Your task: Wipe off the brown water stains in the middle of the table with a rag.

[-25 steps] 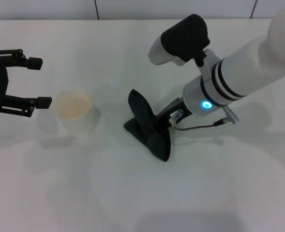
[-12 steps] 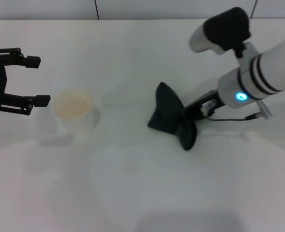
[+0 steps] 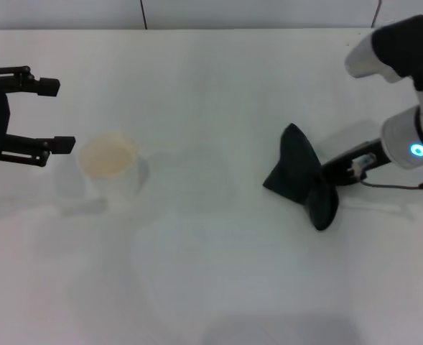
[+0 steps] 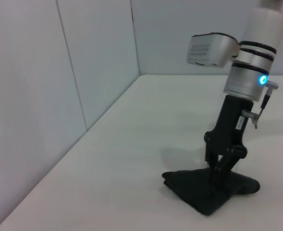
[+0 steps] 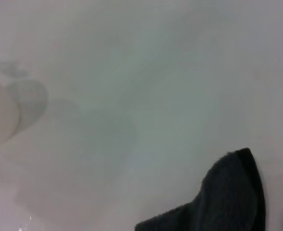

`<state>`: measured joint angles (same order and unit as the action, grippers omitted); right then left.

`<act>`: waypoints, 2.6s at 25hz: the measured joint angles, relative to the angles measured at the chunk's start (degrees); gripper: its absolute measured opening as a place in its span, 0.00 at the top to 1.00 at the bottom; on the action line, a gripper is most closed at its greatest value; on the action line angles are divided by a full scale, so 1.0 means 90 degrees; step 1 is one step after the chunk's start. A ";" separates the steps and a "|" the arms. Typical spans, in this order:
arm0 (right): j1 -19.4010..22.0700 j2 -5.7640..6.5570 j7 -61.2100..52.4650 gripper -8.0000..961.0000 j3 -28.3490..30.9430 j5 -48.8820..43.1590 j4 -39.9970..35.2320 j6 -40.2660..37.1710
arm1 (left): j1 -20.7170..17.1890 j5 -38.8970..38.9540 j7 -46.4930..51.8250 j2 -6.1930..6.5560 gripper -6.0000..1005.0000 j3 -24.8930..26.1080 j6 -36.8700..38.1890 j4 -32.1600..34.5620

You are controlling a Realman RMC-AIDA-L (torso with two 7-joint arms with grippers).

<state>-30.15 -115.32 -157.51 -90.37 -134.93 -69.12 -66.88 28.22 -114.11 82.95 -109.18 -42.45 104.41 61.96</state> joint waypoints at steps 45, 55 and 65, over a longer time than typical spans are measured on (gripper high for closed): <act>0.0752 0.0021 0.3753 0.19 0.1846 0.2357 -0.0246 -0.1606 | -0.0408 0.0803 0.0227 -0.0141 0.12 0.0029 0.0061 0.0061; 0.0885 0.0022 0.5486 0.18 0.2653 0.2906 0.0331 -0.2174 | -0.0824 0.1337 0.0511 -0.0400 0.12 -0.0006 0.0119 0.0081; 0.0836 0.0039 0.5836 0.18 0.2670 0.2788 0.0413 -0.2125 | -0.1038 0.1205 0.0646 -0.0542 0.12 -0.0219 0.0188 0.0081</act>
<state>-22.63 -114.96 -104.98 -66.34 -109.83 -65.40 -86.00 18.88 -103.27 88.76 -114.06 -44.43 106.11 62.69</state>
